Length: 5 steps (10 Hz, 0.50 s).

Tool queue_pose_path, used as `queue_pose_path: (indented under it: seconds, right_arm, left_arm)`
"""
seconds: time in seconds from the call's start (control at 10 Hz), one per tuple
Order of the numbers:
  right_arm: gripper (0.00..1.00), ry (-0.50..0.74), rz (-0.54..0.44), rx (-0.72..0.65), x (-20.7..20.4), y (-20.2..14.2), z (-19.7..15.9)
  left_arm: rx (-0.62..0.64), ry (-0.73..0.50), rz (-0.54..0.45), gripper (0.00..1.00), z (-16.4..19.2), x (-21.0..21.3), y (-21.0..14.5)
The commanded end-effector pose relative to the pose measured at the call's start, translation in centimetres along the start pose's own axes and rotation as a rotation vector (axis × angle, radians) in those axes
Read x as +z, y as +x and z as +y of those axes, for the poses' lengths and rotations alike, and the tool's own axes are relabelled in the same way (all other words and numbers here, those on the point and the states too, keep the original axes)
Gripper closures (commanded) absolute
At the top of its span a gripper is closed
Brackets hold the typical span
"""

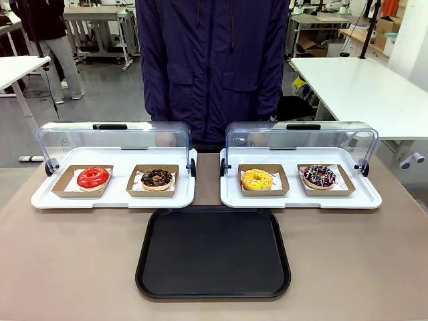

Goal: Move the fourth donut from the left to the tray.
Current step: Pick up the Paper togo box containing the Donut indicated by the person and place it on the Handle tray.

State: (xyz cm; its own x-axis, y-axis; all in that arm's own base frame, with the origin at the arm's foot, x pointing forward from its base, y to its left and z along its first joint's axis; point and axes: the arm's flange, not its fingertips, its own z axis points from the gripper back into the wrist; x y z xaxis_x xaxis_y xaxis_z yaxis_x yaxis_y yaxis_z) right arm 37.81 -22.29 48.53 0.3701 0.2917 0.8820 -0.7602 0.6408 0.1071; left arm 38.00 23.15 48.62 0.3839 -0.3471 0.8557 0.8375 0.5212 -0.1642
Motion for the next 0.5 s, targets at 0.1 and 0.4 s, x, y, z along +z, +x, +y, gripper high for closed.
queue_pose_path:
  seconds: [0.1,0.4]
  right_arm:
    - [0.0,-0.001,-0.033,0.025,-0.07,0.21,-0.38]
    - [0.0,-0.001,-0.033,0.025,-0.07,0.21,-0.38]
  left_arm:
    - [-0.007,-0.005,-0.009,0.0,-0.04,0.12,0.11]
    - [-0.007,-0.005,-0.009,0.0,-0.04,0.12,0.11]
